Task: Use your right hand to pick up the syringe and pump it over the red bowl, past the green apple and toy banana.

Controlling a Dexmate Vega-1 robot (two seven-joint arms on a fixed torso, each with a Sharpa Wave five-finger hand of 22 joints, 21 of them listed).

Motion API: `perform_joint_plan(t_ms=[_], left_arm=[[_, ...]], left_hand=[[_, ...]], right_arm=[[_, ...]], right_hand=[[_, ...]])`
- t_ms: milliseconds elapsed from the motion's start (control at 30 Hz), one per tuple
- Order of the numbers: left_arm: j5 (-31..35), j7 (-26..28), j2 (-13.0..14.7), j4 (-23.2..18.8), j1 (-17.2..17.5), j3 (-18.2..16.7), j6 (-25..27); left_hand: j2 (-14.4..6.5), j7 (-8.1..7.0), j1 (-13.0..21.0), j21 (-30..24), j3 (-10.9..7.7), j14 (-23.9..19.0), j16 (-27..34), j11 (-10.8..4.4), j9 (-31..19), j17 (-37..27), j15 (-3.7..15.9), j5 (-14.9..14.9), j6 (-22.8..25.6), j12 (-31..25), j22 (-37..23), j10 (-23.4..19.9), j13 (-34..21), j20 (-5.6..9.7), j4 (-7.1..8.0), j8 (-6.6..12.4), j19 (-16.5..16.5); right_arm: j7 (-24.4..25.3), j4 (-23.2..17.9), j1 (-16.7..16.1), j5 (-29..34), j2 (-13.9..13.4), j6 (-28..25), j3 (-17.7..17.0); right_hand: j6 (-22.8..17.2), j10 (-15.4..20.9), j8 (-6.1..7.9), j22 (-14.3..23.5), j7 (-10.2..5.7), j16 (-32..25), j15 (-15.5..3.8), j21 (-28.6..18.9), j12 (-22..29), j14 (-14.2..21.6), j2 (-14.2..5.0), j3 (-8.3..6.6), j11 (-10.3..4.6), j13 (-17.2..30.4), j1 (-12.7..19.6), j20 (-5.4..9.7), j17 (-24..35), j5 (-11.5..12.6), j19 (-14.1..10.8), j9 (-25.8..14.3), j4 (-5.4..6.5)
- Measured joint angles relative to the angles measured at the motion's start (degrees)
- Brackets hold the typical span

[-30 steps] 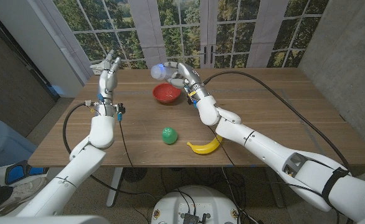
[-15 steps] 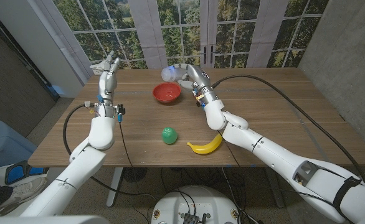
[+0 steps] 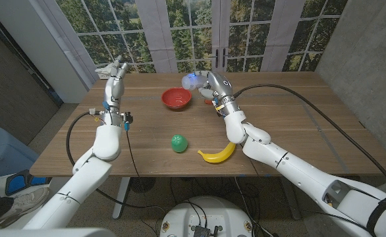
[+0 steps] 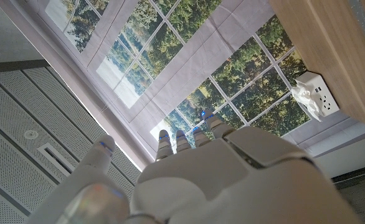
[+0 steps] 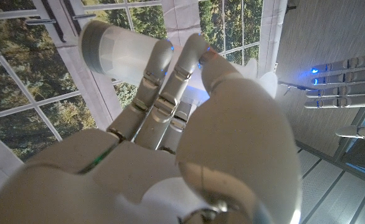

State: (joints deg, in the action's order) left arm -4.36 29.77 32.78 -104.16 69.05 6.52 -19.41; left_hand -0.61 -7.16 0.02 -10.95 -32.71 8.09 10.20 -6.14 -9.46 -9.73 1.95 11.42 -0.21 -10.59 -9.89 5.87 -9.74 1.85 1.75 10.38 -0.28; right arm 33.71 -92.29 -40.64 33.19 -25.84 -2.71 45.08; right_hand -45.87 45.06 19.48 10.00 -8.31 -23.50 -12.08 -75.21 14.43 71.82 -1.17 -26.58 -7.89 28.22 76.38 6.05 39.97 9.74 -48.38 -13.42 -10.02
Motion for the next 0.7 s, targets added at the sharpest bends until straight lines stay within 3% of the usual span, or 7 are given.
perform_joint_plan(t_ms=[700], left_arm=[[0.35, -0.92, -0.02, -1.22, 0.33, 0.16, 1.51]], left_hand=[[-0.24, 0.52, 0.24, 0.00, 0.29, 0.00, 0.00, 0.01, 0.00, 0.00, 0.00, 0.00, -0.09, 0.00, 0.00, 0.00, 0.00, 0.00, -0.29, 0.00, 0.00]], right_arm=[[-0.15, -5.05, -4.10, 6.40, -4.84, -8.82, -0.86]], right_hand=[[0.00, 0.00, -0.39, 0.00, 0.00, 0.01, -0.32, 0.00, -0.31, -0.30, 0.00, -0.01, 0.00, 0.00, 0.00, 0.00, 0.35, -0.05, -0.01, -0.03, 0.00]])
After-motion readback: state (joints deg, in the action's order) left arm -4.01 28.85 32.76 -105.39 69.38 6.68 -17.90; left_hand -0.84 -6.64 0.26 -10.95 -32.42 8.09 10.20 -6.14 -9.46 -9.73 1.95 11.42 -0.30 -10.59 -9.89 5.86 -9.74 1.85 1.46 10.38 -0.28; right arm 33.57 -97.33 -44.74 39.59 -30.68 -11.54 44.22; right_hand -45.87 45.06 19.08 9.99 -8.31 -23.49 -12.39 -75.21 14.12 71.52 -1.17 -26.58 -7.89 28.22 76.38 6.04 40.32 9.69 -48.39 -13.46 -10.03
